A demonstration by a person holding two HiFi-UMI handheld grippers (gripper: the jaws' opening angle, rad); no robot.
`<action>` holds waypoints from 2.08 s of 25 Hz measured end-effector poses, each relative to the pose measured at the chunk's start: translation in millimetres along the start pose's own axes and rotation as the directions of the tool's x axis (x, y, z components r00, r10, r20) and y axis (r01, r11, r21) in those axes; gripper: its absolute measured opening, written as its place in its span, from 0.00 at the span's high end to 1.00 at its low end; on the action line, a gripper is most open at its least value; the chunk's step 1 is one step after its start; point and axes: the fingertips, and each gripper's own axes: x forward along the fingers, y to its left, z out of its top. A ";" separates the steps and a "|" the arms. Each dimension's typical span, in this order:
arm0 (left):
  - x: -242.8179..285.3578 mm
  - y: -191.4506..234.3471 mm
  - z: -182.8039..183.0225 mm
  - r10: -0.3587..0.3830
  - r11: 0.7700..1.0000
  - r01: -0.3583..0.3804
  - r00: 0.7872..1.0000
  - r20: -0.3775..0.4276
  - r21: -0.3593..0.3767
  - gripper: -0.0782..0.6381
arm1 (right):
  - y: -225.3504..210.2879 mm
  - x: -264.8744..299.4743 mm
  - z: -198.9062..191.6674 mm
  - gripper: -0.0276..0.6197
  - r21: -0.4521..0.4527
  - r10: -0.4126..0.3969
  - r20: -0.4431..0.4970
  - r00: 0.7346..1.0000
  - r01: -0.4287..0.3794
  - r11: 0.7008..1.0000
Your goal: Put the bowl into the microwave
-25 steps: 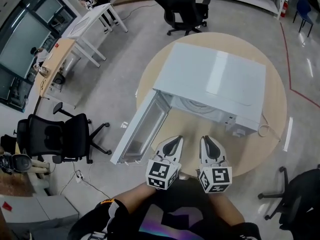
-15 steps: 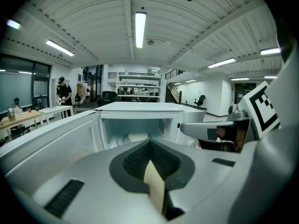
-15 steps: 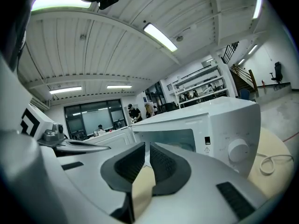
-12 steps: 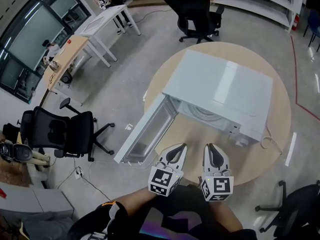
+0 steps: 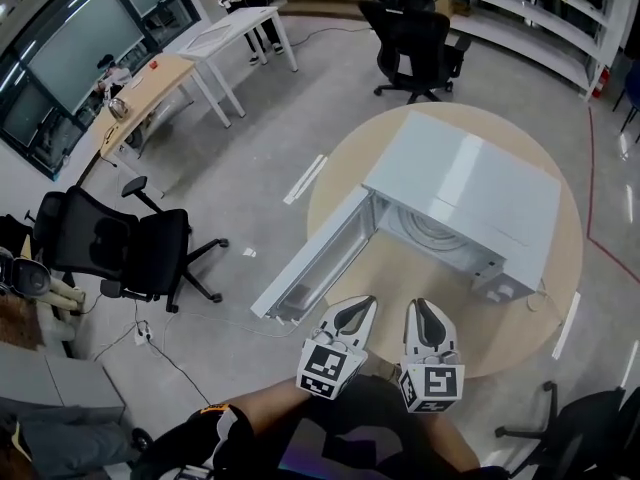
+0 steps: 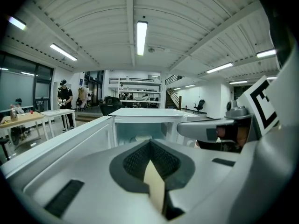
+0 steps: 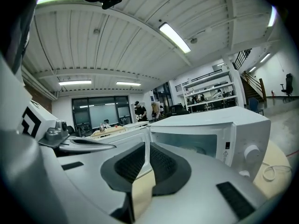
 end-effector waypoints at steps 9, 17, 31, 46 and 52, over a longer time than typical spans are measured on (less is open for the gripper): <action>-61.3 26.1 -10.2 0.014 1.000 -0.014 0.999 0.048 -0.006 0.83 | 70.0 -8.3 -9.6 0.89 -0.069 0.016 -0.027 1.000 -0.017 0.997; -136.7 53.9 -31.1 0.056 0.998 -0.055 0.995 0.078 -0.011 0.83 | 144.5 -20.9 -26.6 0.89 -0.104 0.023 -0.062 0.998 -0.030 0.994; -273.4 70.6 -73.7 0.027 1.000 -0.025 0.995 0.101 -0.018 0.83 | 269.7 -89.4 -61.7 0.89 -0.126 -0.033 -0.076 0.997 0.023 0.992; -322.1 73.0 -101.4 0.032 0.999 -0.033 0.996 0.079 0.013 0.83 | 319.7 -120.8 -99.2 0.89 -0.129 0.001 -0.131 0.991 -0.018 0.991; -323.5 69.2 -92.2 0.039 0.999 -0.042 0.995 0.092 0.029 0.83 | 323.9 -120.3 -84.9 0.88 -0.145 0.024 -0.108 0.994 -0.040 0.989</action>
